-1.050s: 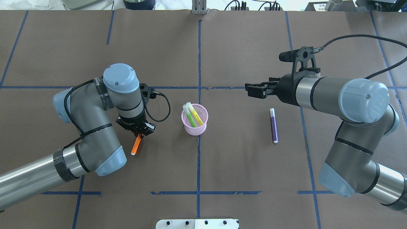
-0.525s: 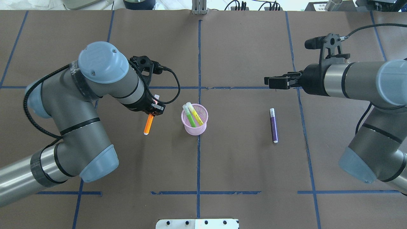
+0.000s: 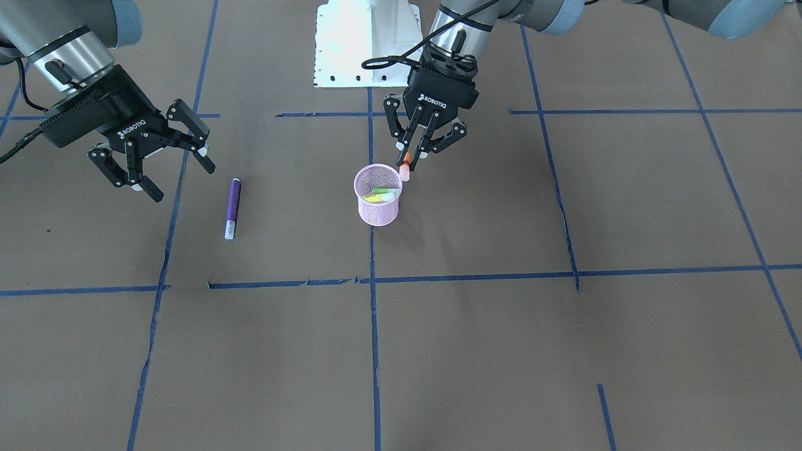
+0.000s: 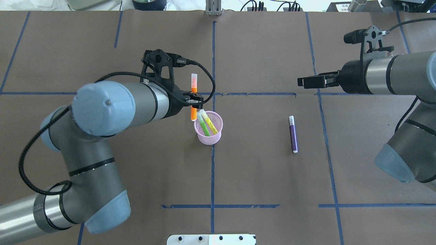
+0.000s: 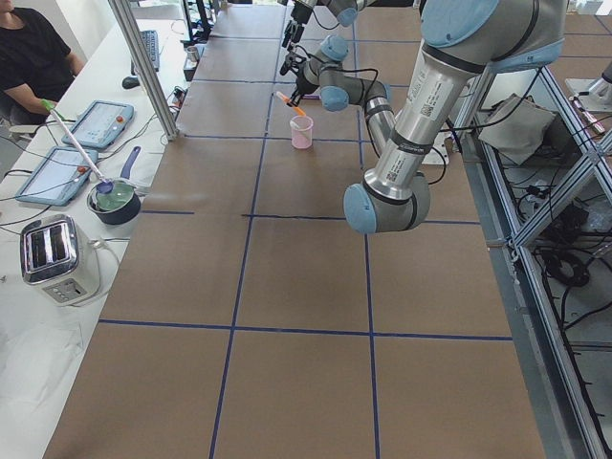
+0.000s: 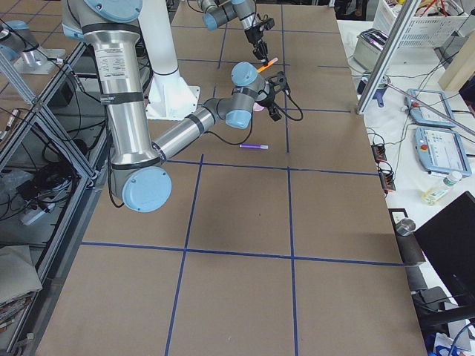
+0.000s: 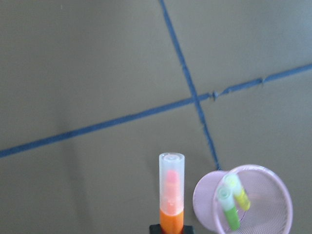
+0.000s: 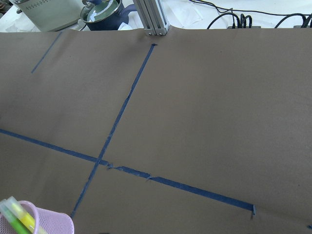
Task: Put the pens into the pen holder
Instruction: 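Lift the orange marker with the left gripper and carry it over the cup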
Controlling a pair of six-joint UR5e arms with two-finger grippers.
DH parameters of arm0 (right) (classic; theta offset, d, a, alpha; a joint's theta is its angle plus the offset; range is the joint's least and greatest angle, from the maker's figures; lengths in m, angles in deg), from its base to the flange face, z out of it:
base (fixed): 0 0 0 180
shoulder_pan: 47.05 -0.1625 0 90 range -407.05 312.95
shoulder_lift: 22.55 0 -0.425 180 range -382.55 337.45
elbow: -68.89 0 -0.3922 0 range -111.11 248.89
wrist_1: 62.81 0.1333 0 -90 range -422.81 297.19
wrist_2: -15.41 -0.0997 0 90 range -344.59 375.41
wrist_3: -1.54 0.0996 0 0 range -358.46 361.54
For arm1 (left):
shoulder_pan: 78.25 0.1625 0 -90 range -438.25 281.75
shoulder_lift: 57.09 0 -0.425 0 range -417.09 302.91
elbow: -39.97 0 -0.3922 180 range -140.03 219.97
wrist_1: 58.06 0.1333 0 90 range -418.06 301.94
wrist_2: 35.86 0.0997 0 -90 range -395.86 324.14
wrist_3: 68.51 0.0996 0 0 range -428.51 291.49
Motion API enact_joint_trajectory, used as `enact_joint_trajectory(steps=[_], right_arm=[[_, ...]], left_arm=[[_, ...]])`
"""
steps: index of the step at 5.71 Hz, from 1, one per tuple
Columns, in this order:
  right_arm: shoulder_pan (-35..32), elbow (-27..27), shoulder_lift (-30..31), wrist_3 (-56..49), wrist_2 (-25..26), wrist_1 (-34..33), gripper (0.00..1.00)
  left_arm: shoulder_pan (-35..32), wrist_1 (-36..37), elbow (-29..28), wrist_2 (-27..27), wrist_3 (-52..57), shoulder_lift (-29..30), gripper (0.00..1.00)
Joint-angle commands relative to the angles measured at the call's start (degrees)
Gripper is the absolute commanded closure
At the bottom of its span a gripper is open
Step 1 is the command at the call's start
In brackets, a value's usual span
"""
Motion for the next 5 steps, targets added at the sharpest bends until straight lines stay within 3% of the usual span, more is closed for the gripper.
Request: enact_joint_trajectory(steps=[1,2,5], right_arm=[[0.02,-0.75,-0.06,-0.09,-0.03,0.06,0.04],[-0.07,-0.75,0.02,-0.1,-0.12,0.06,0.04],[-0.25,-0.75,0.37,-0.1,-0.12,0.06,0.03]], left_arm=[[7.83,-14.11,-5.1,15.22,-1.69,-0.95,1.0],[8.3,-17.15,-7.31,16.25,-1.6,-0.95,0.99],[8.4,-17.44,-8.48,16.26,-1.6,-0.96,0.88]])
